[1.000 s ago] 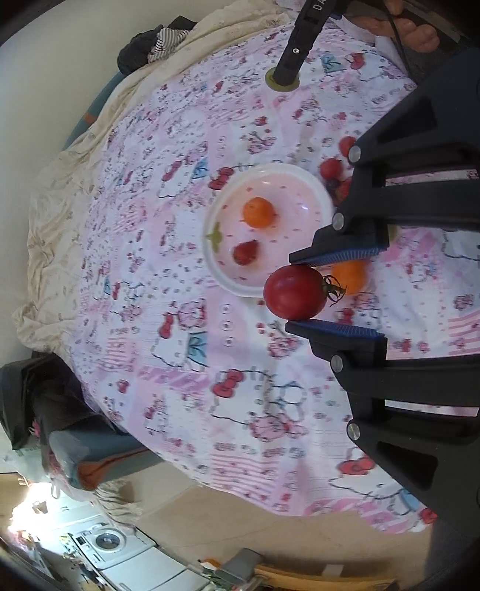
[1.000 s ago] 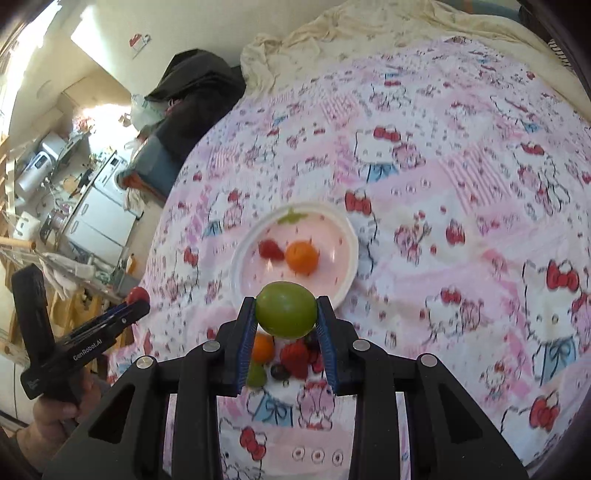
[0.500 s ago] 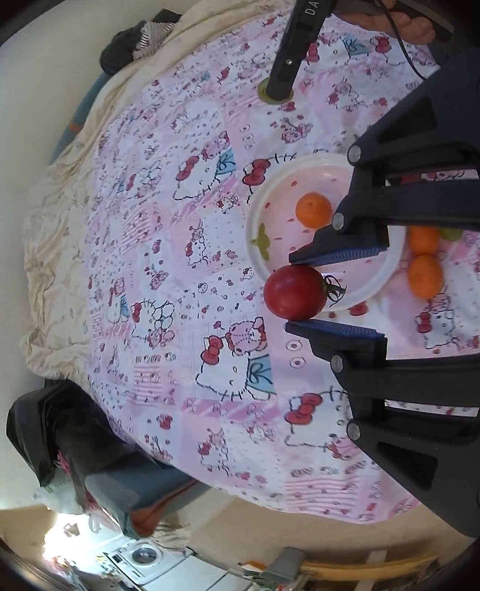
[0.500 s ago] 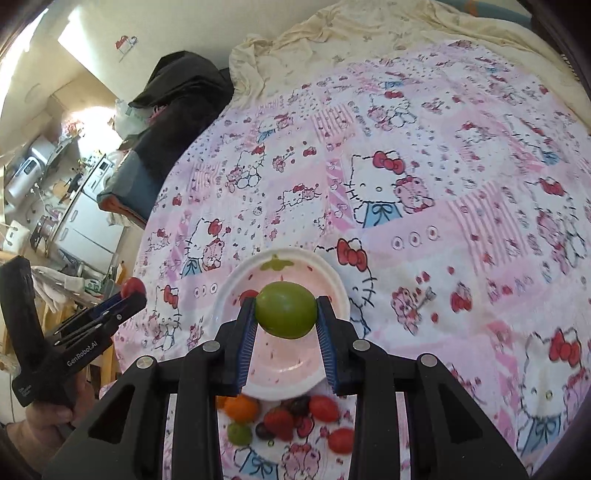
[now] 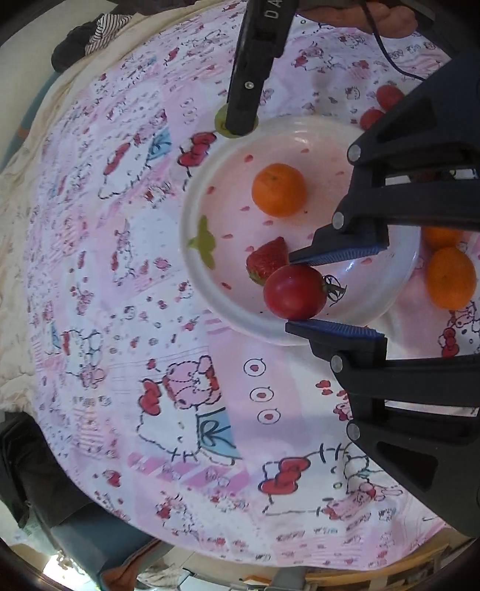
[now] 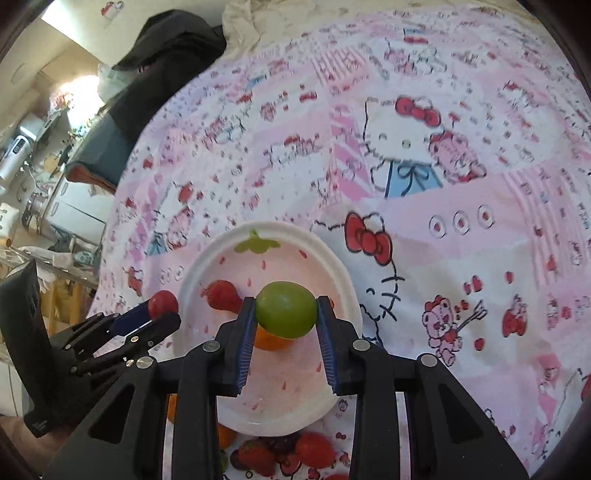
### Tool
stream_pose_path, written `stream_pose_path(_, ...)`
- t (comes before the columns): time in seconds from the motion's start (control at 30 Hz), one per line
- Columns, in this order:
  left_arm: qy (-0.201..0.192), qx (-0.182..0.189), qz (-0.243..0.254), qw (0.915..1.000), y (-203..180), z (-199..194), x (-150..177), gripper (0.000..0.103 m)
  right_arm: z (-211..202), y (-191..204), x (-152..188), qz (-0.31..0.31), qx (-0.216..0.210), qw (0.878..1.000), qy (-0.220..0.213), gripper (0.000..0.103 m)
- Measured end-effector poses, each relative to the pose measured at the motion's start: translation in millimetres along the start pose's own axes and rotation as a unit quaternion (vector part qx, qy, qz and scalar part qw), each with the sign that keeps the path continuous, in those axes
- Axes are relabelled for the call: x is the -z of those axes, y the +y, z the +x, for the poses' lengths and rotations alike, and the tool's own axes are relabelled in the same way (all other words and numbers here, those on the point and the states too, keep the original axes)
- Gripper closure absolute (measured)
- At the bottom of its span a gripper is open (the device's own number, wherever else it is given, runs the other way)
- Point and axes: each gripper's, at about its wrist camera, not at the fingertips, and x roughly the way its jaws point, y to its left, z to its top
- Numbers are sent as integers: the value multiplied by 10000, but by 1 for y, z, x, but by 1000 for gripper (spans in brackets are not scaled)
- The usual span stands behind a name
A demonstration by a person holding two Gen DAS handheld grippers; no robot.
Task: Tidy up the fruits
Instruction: 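Place the red tomato on the plate with the left tool while the right tool places the lime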
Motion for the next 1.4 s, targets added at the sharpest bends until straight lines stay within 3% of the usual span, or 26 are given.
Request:
stream_pose_path(0.2, 164, 25, -25, 9999, 2, 17, 3, 77, 19, -19, 4, 395, -245, 9987, 208, 69)
stream_pose_path(0.63, 294, 28, 62, 9995, -3, 28, 4, 76, 29, -26, 8, 544, -238, 9978, 300, 67)
stream_pose_path(0.83, 86, -118, 336, 9993, -11, 20, 6, 37, 31, -29, 9, 631, -263, 9972, 301, 66)
stream_pose_path(0.87, 43, -147, 348, 9993, -11, 18, 6, 27, 32, -29, 9, 635, -266, 9972, 309, 62)
stream_pose_path(0.9, 11, -125, 333, 9994, -12, 17, 6, 24, 31, -29, 9, 640, -347, 9969, 305, 50)
stream_pose_path(1.0, 16, -21, 282, 9996, -11, 14, 5, 23, 25, -23, 8, 617, -530, 9965, 191, 23)
stream_pose_path(1.03, -4, 4, 244, 9997, -10, 13, 4, 23, 21, -20, 7, 591, -536, 9967, 132, 20)
stream_pose_path(1.23, -187, 62, 128, 9997, -6, 2, 3, 23, 2, -9, 2, 412, -580, 9974, -143, 19)
stream_pose_path(1.4, -391, -64, 3, 9992, -1, -11, 3, 23, -8, -2, 0, 210, -292, 9988, -344, 19)
